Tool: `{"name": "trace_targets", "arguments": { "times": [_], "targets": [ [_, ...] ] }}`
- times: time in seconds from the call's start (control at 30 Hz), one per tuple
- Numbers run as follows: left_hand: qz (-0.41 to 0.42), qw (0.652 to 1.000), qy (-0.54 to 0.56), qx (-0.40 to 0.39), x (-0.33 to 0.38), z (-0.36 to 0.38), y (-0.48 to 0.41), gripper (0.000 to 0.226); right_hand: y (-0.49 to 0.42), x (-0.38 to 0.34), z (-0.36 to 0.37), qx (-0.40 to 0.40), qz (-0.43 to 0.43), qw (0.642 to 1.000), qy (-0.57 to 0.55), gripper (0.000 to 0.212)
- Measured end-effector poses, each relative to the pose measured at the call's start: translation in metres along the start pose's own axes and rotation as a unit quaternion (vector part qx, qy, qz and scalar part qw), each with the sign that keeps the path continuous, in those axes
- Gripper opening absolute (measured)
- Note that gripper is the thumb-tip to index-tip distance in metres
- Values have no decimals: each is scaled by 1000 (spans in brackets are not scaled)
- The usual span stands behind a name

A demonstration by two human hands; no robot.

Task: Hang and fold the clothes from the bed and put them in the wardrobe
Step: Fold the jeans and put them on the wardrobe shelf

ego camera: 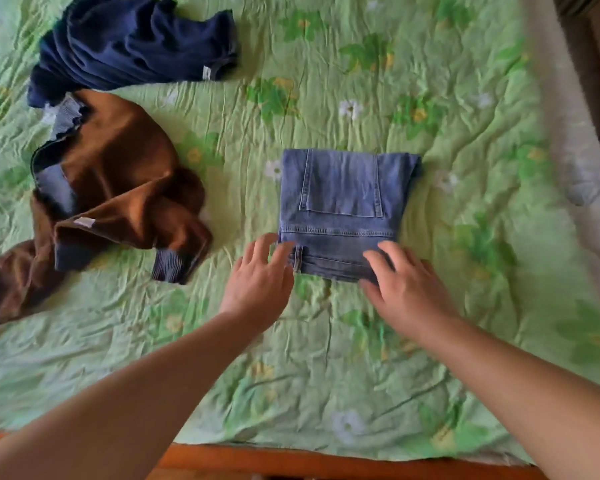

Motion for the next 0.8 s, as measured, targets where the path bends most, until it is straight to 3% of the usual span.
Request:
{"name": "trace_targets", "arguments": {
  "times": [0.3, 0.53, 0.67, 0.8],
  "targets": [
    [23, 998, -55, 0, 3, 38, -95, 68, -102, 10, 32, 67, 36, 997, 16, 73],
    [40, 998, -46, -30, -20, 84, -122, 72, -124, 30, 79, 51, 78, 995, 29, 76],
    [42, 996, -59, -53, -19, 75, -129, 76, -129, 30, 73, 18, 81, 997, 6, 78],
    [68, 994, -81, -11, -11, 52, -151, 78, -147, 37, 46, 67, 110, 990, -53, 77]
  ]
}}
Point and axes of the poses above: each hand's wrist, its own y-axis away from the middle knuckle, its own z-axis out of the palm, x = y × z, the point moved 3 cm from there along -y, towards the middle knuckle, and after that the axes turned 2 degrees about -y, right-handed, at the moved point
